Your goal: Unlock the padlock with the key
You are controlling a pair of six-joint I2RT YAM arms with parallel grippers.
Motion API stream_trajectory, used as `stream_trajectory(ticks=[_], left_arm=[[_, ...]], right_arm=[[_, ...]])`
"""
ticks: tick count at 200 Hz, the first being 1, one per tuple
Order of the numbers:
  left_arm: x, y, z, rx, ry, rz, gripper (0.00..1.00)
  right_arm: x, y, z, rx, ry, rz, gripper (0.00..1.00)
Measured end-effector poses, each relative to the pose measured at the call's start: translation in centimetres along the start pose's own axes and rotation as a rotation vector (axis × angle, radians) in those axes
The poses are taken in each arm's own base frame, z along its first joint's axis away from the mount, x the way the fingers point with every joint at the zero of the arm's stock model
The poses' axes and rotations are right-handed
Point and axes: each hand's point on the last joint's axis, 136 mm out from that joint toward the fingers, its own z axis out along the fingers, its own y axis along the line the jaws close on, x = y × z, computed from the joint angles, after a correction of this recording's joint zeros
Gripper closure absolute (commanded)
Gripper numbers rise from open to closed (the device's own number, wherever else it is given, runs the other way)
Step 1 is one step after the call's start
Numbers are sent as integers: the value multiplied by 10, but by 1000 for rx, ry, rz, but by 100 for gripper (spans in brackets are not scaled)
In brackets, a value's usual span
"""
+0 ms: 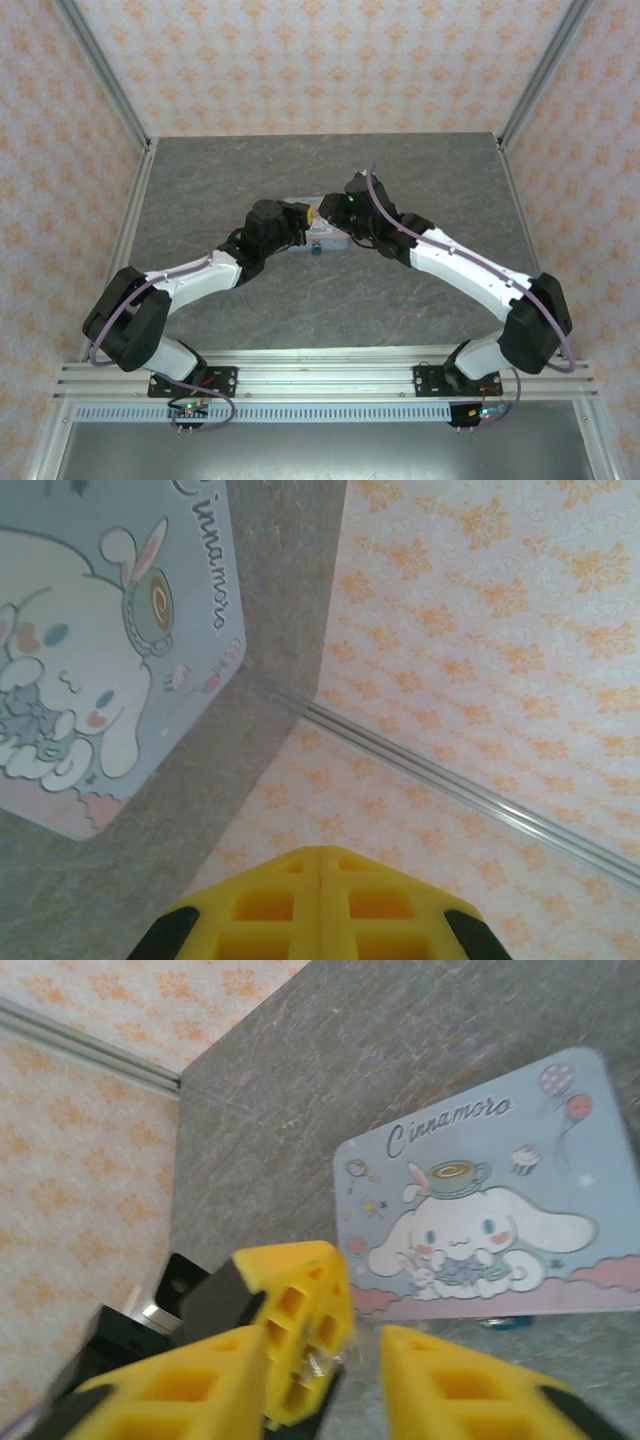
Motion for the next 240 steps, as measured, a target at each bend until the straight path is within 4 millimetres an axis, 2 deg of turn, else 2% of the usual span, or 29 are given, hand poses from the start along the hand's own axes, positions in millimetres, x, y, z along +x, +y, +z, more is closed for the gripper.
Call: stream_trajectory(ticks=[20,39,61,80,110,138,185,240], left_arm=[[-7,-1,-6,-22,-29,103,100],[-14,-11,-13,-28,-51,227,100],[-18,-26,-19,-15,-62,383,100],[-17,-37,-21,-15,-49,534,100],[-4,-51,-22,14,1,715,100],[3,-57,-18,56,23,787,100],[5,-65,-3,125,15,789,100],[13,-83,4,235,-3,703,100]], right_arm=[[-5,-20,-10,20,-21,22,53],[-10,-41,-16,30,-39,50,49],[-12,-60,-14,9,-35,90,48],[-15,-65,-10,-36,-19,127,46],[-25,-43,-5,-175,-8,167,47],[-32,-21,7,-299,-4,234,50],[-44,-3,27,-449,-22,381,58],[-53,11,29,-546,-39,445,63]])
